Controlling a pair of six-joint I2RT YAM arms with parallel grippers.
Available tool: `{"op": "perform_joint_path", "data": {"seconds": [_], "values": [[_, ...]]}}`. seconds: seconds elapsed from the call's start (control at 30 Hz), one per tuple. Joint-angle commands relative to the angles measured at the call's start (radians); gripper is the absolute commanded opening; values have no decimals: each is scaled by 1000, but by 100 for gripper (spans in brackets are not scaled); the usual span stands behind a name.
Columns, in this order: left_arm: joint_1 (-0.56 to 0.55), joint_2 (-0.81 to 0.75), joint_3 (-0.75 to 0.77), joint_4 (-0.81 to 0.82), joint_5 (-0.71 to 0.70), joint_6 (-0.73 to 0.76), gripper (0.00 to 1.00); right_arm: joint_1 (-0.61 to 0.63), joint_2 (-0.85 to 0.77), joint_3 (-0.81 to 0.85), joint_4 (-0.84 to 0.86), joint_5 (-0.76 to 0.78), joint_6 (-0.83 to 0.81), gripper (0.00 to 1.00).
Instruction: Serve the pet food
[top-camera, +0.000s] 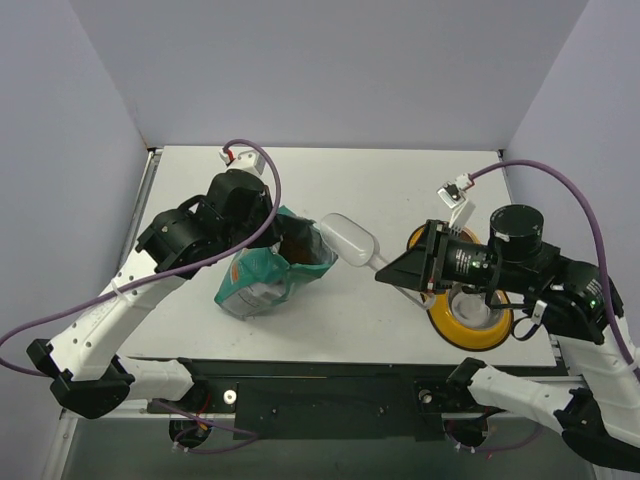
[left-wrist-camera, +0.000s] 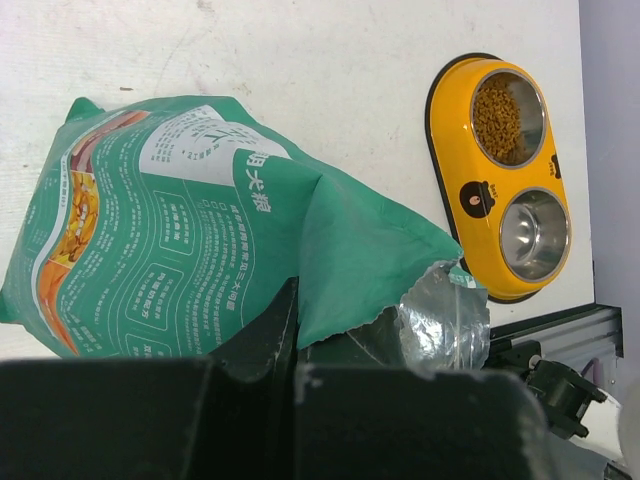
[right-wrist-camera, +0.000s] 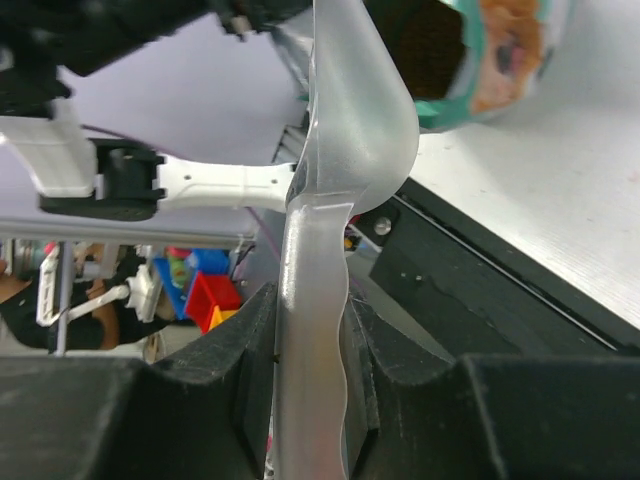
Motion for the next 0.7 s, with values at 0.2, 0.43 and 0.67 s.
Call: {"op": "perform_joint_path", "data": {"seconds": [0.2,0.43,0.67], "values": [[-5,-10,39,111,49,-81,0,93,265,114,12,-44,46,0],[-42,4,45,139,29,-129,0,93,370,135,-117,39,-3,0],[-134,107,94,156,30,-155,0,91,510,236,-234,104,-77,0]]}}
